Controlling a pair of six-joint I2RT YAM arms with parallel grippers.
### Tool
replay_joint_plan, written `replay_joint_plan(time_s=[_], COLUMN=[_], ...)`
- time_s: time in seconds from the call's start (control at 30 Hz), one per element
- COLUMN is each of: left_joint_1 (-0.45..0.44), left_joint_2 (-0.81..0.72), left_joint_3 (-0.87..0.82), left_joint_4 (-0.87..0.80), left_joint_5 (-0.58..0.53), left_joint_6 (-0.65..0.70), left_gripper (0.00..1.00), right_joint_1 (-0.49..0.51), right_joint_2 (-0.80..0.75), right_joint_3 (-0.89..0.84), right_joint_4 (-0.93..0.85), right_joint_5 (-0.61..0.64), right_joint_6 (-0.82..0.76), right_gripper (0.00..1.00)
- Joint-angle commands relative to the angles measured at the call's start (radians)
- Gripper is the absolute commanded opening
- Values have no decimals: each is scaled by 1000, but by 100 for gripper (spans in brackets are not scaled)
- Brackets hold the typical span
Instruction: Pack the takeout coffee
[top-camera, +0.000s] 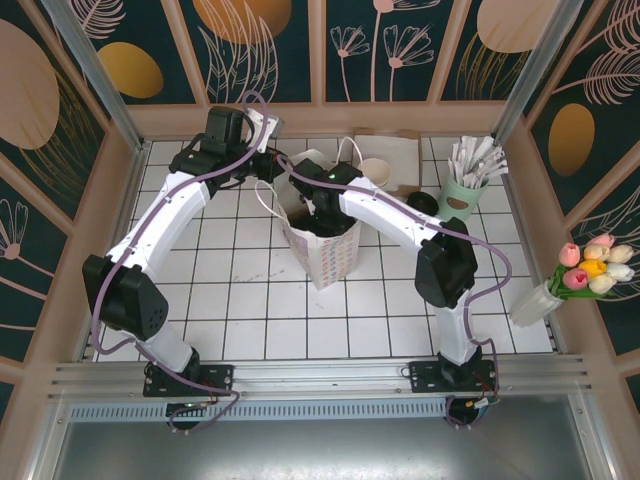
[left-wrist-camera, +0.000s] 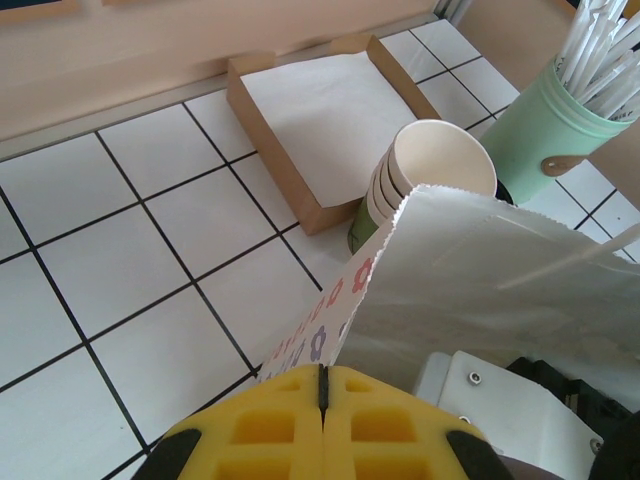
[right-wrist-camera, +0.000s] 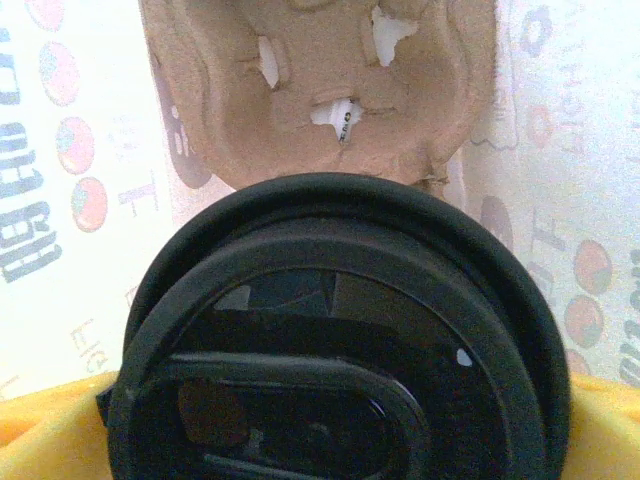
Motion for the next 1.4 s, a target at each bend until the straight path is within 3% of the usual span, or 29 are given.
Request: replay_joint_plan(time_s=[0.0, 1.37], left_joint_1=[1, 1], left_joint_2=[-24, -32], left_joint_3=[9, 3], left_joint_4=[8, 3], left_joint_5=[5, -21], left_joint_6=[-3, 0], left_gripper=[0, 0], right_joint_1=[9, 10], right_joint_2=[-19, -127], right_joint_3=[38, 196], right_joint_4=[-32, -64], right_joint_5=[24, 71], right_joint_6=[-3, -11], right_gripper=[97, 99])
